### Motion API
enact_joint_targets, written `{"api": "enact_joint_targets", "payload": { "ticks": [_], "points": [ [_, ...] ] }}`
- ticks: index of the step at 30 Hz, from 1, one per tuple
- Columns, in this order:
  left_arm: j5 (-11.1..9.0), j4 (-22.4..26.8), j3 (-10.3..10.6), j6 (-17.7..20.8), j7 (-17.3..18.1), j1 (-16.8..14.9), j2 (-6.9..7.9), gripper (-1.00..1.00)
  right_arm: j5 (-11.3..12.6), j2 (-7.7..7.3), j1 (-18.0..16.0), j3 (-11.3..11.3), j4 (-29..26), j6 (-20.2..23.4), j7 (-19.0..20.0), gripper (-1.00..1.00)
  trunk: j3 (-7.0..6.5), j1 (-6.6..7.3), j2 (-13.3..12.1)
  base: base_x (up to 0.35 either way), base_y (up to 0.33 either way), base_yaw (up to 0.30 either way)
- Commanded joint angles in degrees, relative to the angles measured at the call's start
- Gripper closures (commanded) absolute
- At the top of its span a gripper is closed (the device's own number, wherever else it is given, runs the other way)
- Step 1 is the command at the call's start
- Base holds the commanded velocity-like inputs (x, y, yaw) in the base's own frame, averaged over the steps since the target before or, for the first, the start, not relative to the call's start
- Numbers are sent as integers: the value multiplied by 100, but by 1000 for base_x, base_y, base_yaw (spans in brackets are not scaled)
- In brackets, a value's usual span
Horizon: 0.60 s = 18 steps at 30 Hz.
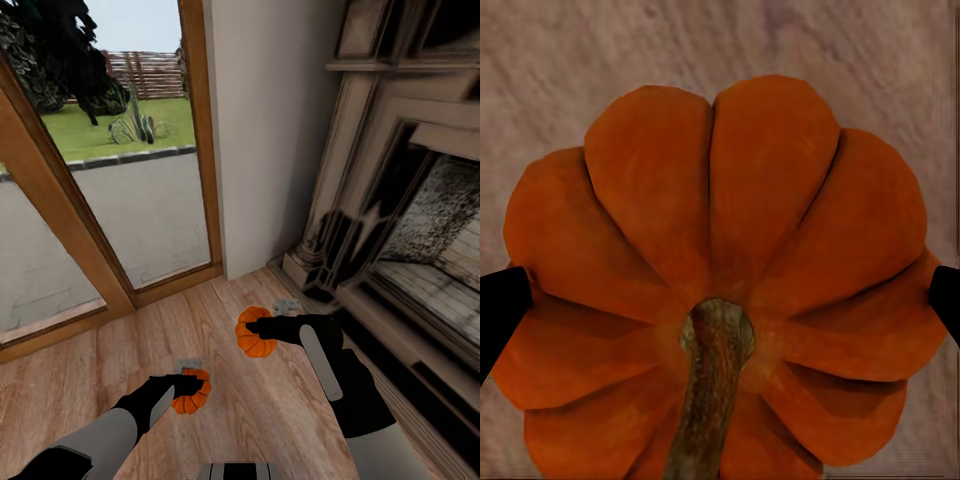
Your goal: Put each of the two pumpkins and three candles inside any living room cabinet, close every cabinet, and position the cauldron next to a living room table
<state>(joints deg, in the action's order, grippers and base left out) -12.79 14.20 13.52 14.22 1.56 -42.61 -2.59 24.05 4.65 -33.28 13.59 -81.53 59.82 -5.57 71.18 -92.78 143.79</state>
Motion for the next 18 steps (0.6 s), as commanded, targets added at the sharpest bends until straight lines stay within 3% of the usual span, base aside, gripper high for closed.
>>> {"api": "enact_joint_targets", "payload": {
  "ticks": [1,6,12,18],
  "points": [
    [-57,5,39,28,-5,1,4,100,82,1,-3,2,-4,18,-49,100,-18,5,0,-200,38,0],
    [-61,5,37,28,-6,-1,4,100,82,1,-3,6,-3,18,-49,100,-129,18,-7,-197,62,0],
    [-73,4,37,28,-1,1,4,100,82,1,-3,4,-3,18,-43,100,-263,33,-15,-37,13,-11],
    [-75,4,37,28,1,-1,4,100,90,-7,-3,4,-3,18,-34,100,-413,49,-23,-5,2,-183]
  ]
}}
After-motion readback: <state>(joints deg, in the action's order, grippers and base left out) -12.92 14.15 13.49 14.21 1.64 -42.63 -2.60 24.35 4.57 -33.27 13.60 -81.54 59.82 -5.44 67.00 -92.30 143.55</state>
